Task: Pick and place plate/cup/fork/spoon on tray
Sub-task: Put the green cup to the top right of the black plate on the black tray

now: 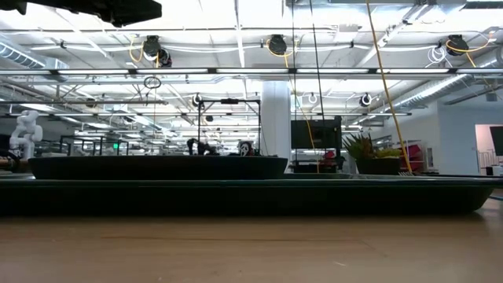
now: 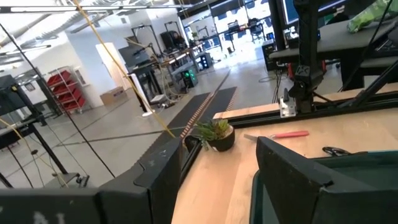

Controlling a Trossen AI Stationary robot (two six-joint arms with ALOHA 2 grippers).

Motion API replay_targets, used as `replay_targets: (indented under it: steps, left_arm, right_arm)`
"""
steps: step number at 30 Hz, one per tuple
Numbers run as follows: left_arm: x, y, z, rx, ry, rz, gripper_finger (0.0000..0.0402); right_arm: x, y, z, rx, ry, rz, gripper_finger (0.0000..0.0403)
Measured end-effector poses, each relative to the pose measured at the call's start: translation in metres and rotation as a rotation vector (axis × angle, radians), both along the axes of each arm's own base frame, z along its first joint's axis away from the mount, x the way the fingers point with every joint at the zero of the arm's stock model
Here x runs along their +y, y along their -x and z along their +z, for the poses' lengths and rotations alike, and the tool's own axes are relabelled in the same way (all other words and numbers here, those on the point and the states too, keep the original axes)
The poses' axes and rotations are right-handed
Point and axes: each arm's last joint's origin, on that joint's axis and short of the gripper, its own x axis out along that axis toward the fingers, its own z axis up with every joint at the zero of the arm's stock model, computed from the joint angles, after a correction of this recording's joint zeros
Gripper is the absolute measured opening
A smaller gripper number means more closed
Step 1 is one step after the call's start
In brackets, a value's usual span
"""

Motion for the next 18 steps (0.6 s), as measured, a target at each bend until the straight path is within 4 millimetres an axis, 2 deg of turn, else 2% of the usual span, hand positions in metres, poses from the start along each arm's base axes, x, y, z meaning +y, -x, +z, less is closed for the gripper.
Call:
replay_targets:
  steps: [3,6,9,15,18]
  left_arm:
    - [0.0000,0.0000,0.0000,0.000,0.000,0.000,0.0209]
    - [0.0000,0.0000,-0.0001,0.001,0.000,0.000,0.0209]
    - [0.0000,0.0000,-0.0001,0.001,-0.001,0.000,0.0209]
    - [0.0000,0.0000,0.0000,0.001,-0.002,0.000,0.0209]
    - [0.0000,0.0000,0.0000,0.001,-0.002,0.000,0.0209]
  right_arm:
    - [0.0006,-0.0004,-0.0046,-0.002,-0.006,0.001,0.0195]
    - [-0.0001,0.0000,-0.0075,0.002,-0.002,0.008,0.0177]
    - [0.0006,-0.0006,-0.0083,-0.005,-0.015,0.020,0.0137]
    - [0.0027,-0.0011,-0.0082,0.006,-0.059,0.037,0.0017]
    - [0.0034,-0.0008,-0.0080,0.024,-0.082,0.044,0.0007]
